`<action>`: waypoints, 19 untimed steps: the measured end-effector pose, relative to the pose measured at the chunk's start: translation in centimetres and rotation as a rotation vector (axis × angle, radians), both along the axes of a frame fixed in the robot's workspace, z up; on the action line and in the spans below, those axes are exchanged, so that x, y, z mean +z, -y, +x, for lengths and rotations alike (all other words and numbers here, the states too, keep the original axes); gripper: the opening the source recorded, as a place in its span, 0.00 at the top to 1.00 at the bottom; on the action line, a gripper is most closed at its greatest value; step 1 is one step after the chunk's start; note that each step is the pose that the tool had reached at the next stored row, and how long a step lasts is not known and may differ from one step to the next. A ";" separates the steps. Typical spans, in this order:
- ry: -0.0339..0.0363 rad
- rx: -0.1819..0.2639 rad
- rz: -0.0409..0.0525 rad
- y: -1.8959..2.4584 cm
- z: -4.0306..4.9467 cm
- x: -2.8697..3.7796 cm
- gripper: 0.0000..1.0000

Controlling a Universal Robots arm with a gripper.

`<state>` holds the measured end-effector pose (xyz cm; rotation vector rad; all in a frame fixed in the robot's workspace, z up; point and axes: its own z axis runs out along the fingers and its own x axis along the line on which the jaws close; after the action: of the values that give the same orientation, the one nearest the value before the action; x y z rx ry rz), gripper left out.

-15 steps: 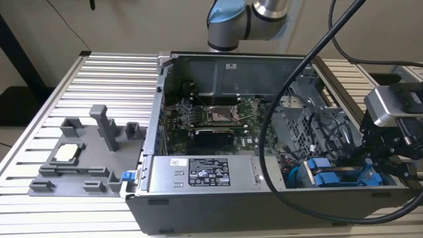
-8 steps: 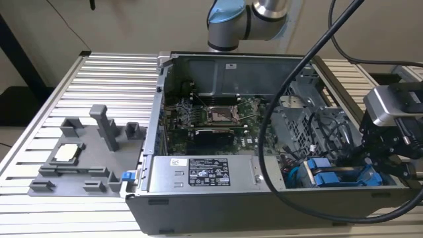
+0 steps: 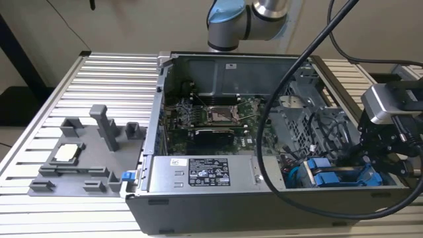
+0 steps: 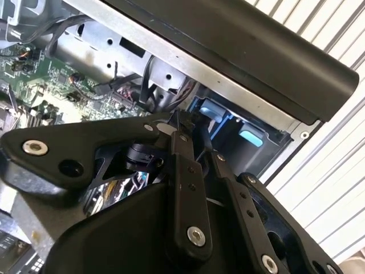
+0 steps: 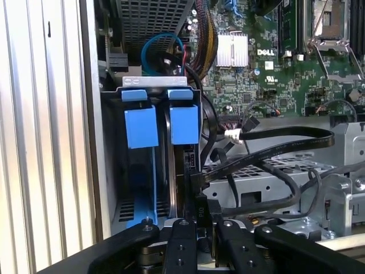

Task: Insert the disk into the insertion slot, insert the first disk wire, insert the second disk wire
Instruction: 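Insert the second disk wire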

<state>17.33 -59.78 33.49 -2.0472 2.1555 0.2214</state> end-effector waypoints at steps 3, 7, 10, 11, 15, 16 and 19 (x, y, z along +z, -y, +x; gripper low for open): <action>0.0000 0.000 -0.0003 0.00 -0.06 -0.05 0.80; -0.0001 0.000 0.0000 0.04 -0.06 -0.31 0.80; 0.0000 0.000 -0.0012 0.06 -0.07 -0.64 0.80; 0.0000 0.000 -0.0014 0.06 -0.07 -0.79 0.80; -0.0001 0.000 0.0001 0.06 -0.07 -0.91 0.80; -0.0001 0.000 0.0000 0.07 -0.07 -0.91 0.79; -0.0002 0.000 0.0018 0.07 -0.07 -0.31 0.73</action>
<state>17.26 -59.85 33.18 -2.0463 2.1547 0.2235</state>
